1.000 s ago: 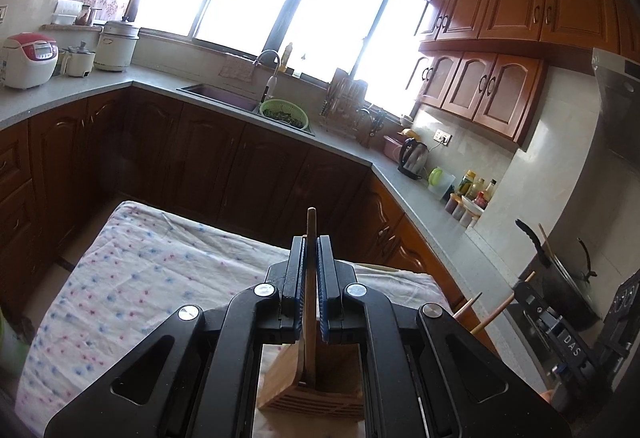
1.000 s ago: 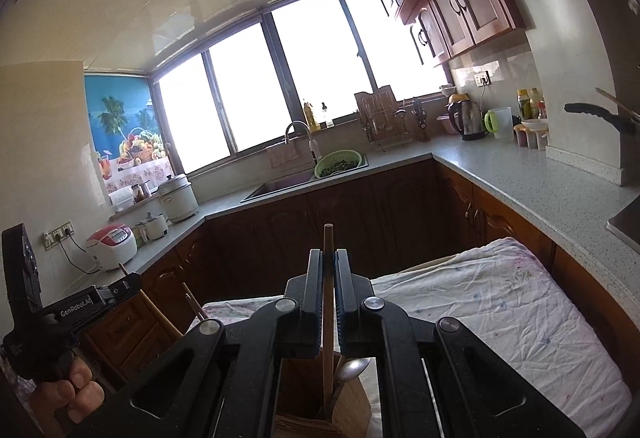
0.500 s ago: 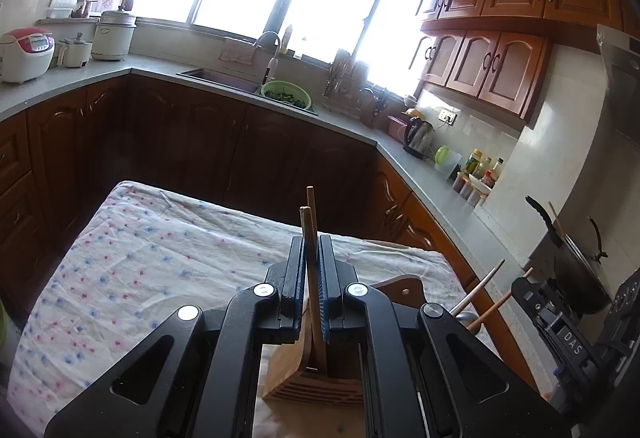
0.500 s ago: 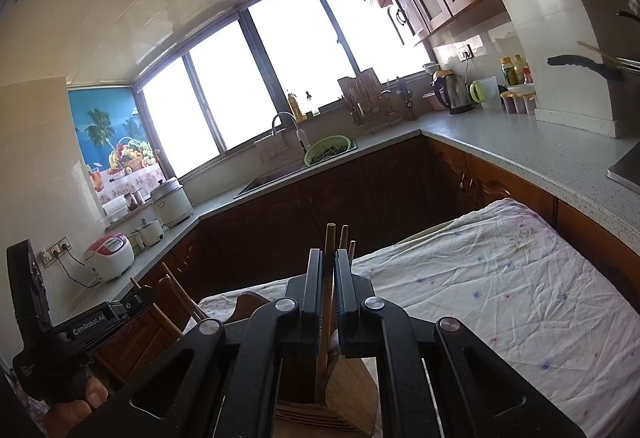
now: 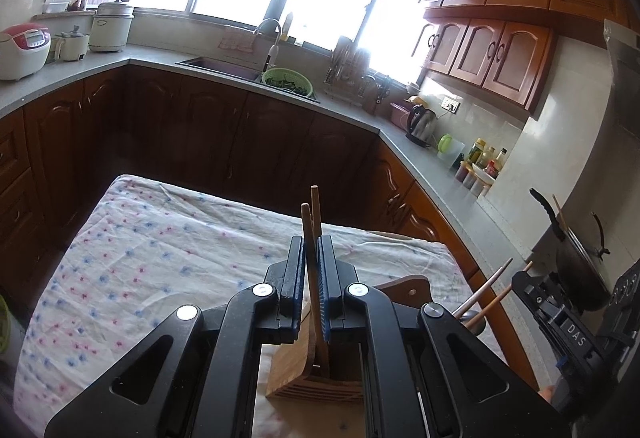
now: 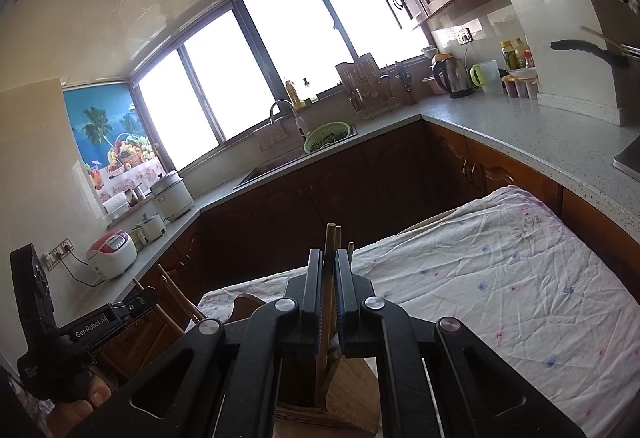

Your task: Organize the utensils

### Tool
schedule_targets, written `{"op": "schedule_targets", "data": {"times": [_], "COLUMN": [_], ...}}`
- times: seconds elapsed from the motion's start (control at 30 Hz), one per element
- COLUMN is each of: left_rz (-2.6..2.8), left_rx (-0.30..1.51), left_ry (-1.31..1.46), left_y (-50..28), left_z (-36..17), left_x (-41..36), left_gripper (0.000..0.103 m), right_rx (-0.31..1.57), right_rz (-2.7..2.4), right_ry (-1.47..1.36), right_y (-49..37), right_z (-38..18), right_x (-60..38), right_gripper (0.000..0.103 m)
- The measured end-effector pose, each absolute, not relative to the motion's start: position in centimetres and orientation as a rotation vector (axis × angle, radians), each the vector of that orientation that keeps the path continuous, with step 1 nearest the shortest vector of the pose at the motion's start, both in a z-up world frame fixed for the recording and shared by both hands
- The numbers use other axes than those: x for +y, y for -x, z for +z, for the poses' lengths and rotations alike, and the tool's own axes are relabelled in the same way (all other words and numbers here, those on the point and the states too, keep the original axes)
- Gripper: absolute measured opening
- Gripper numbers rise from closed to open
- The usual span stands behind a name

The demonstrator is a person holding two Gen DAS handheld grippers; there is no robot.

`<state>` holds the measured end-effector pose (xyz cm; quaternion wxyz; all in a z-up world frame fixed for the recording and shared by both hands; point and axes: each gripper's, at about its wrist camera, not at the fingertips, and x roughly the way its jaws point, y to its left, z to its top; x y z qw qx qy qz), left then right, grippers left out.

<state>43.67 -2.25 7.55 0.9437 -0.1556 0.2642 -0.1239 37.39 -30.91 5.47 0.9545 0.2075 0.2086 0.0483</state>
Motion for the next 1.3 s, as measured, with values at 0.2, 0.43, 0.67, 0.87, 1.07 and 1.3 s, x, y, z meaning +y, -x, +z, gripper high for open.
{"op": "schedule_targets", "data": {"times": [0.2, 0.43, 0.67, 0.87, 1.07, 1.3], "left_rz": [-0.251, -0.244, -0.234, -0.203, -0.183, -0.167], "left_rx": [0.554, 0.556, 0.571, 0.563, 0.570, 0.598], "left_ry": [0.317, 0.306, 0.300, 0.314, 0.301, 0.293], "left_y": [-43.9, -44.0, -43.8, -42.8, -41.8, -40.4], "left_z": [7.3, 7.1, 6.9, 6.7, 6.3, 5.9], "left_x": [-2.4, -2.5, -2.6, -1.9, -1.7, -1.2], "left_gripper": [0.006, 0.006, 0.033, 0.074, 0.083, 0.091], "right_rx": [0.432, 0.447, 0.464, 0.422, 0.416, 0.431], "right_rz": [0.099, 0.105, 0.107, 0.094, 0.093, 0.122], "right_ry": [-0.414, -0.415, -0.422, -0.425, -0.450, -0.447], "right_y": [-37.4, -37.6, -37.7, -36.8, -36.5, -36.1], "right_z": [5.5, 5.5, 5.3, 5.9, 5.9, 5.7], "right_x": [-30.7, -30.8, -31.1, -31.5, -32.1, -31.6], "right_gripper": [0.006, 0.010, 0.019, 0.050, 0.077, 0.085]}}
